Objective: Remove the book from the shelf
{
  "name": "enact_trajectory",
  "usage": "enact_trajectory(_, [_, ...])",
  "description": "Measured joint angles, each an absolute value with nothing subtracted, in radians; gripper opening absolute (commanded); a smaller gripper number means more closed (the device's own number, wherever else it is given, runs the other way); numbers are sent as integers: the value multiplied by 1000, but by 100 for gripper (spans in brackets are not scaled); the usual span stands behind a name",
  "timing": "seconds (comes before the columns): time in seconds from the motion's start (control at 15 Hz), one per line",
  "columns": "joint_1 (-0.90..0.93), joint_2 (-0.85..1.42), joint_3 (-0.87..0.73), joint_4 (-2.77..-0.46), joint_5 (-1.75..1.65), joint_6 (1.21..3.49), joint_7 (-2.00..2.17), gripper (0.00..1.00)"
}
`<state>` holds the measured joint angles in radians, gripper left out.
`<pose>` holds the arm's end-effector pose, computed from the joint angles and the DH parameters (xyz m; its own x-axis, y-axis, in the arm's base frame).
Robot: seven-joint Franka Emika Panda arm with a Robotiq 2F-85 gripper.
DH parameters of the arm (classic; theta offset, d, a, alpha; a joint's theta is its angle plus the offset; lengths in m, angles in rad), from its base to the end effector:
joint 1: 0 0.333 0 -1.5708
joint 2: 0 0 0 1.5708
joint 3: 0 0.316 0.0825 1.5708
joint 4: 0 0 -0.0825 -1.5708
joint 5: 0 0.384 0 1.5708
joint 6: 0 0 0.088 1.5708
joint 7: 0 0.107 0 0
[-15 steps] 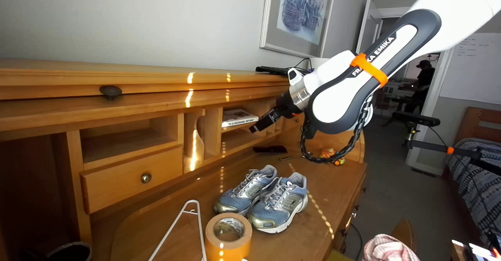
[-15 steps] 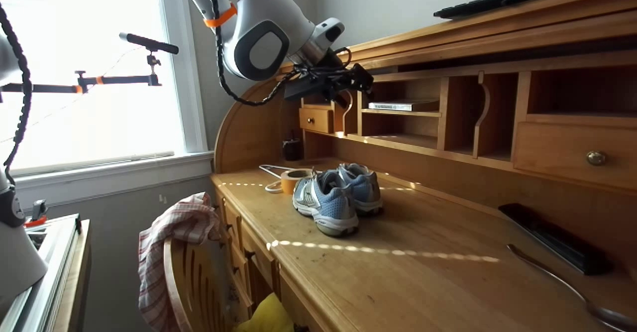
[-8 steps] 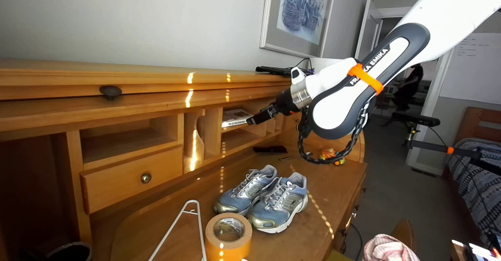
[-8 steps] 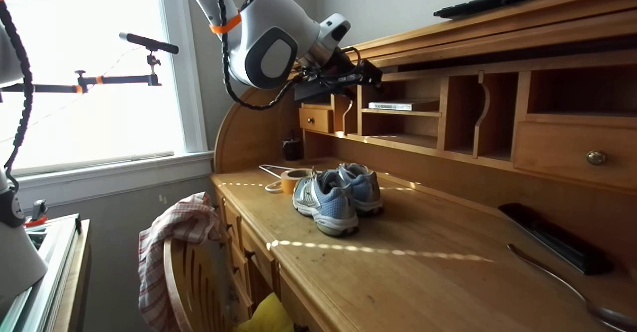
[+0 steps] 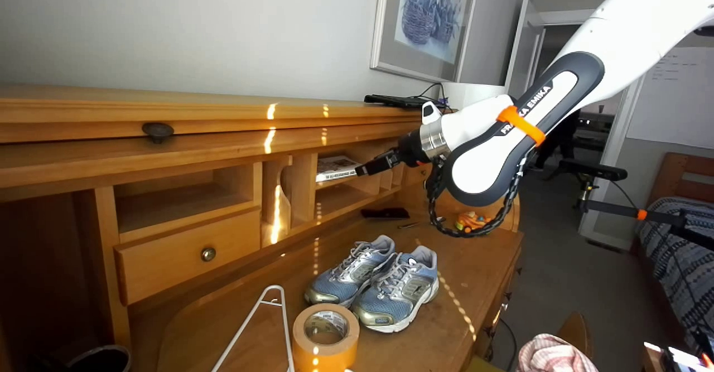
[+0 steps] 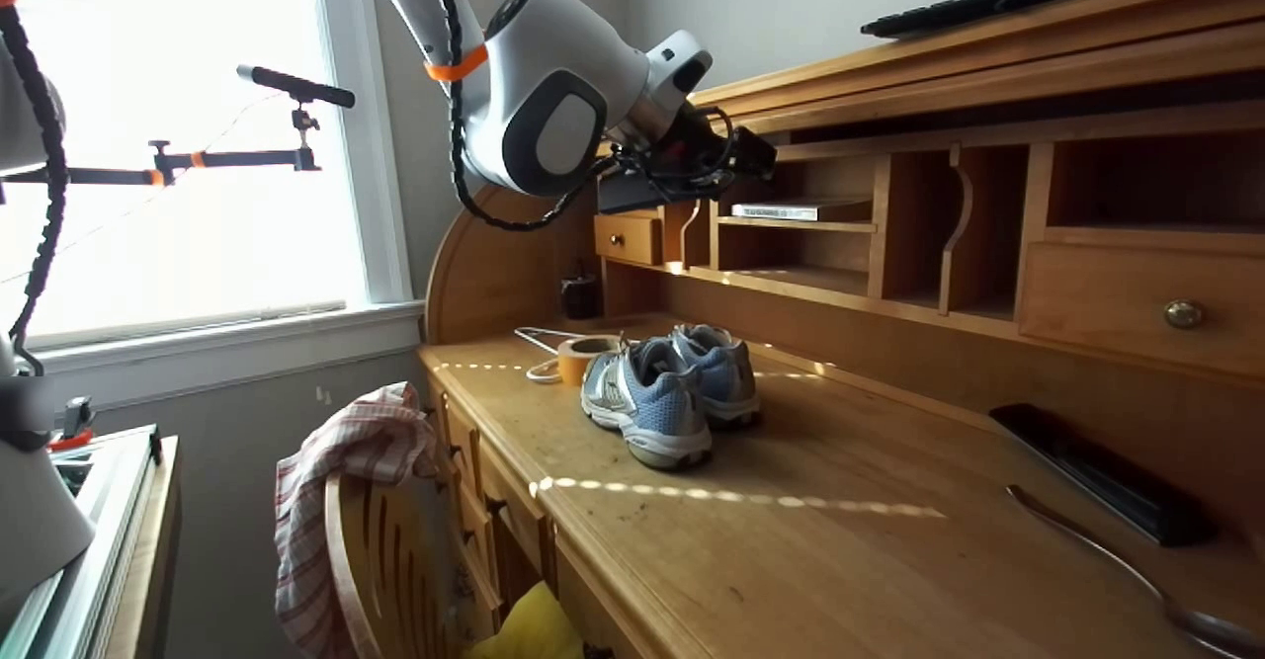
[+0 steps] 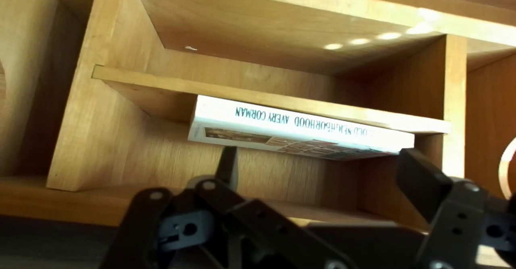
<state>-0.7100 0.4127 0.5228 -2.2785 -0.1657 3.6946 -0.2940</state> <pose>0.5714 -0.1069 0.3291 0.4668 0.1507 0.8714 0.0605 -0.9885 0.1385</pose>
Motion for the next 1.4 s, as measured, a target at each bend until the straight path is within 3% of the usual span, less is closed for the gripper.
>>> enact_trajectory(1.4, [-987,679,694,-2117,-648,3708,-196,100])
